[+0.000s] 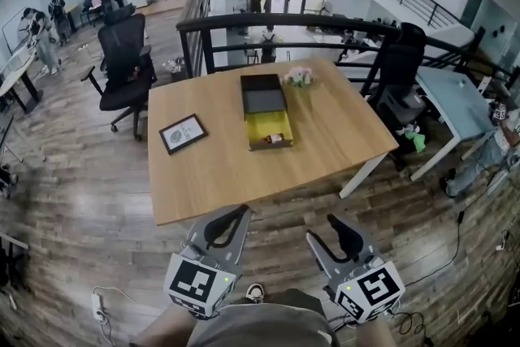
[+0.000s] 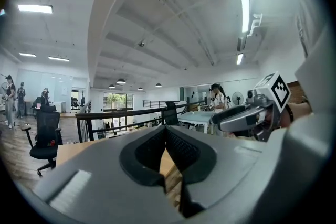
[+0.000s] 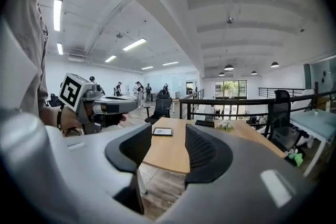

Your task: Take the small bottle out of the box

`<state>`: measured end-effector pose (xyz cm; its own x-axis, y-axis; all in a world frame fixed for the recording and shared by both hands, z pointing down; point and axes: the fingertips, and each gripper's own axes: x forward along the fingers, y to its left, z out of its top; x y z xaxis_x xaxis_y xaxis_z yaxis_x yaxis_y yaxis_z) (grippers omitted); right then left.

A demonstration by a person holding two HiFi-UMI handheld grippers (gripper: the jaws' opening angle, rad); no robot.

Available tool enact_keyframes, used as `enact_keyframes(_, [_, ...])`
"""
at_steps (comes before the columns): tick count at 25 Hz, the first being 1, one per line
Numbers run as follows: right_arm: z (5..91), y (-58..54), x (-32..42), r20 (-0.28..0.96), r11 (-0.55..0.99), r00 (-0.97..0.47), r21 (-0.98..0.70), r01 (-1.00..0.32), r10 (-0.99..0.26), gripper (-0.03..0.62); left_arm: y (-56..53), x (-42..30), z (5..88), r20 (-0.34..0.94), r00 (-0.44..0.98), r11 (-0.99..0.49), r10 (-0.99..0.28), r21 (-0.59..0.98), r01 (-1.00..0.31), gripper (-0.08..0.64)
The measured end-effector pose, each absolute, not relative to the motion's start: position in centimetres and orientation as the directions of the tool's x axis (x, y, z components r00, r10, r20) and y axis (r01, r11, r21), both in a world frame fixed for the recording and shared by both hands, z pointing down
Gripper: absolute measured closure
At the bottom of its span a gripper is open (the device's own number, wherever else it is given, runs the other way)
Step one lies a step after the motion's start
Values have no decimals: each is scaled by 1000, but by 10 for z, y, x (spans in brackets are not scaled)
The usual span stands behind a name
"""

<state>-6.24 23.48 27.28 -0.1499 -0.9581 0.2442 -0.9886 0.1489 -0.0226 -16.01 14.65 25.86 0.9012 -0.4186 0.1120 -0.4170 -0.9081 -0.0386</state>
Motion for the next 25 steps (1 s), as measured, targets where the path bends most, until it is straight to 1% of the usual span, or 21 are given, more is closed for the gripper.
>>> enact_keyframes(10, [298, 162, -30, 295, 197, -201, -45, -979, -934, 408, 82, -137, 286, 172, 876, -890, -451, -15, -455, 560])
enact_keyframes(17, [319, 97, 19, 338, 283, -284, -53, -958, -897, 409, 19, -86, 296, 194, 847, -864, -495, -15, -503, 560])
enact_keyframes(25, [335, 14, 78, 394, 395, -388, -67, -916, -833, 408, -57, -22, 309, 252, 791, -820, -557, -17, -572, 560])
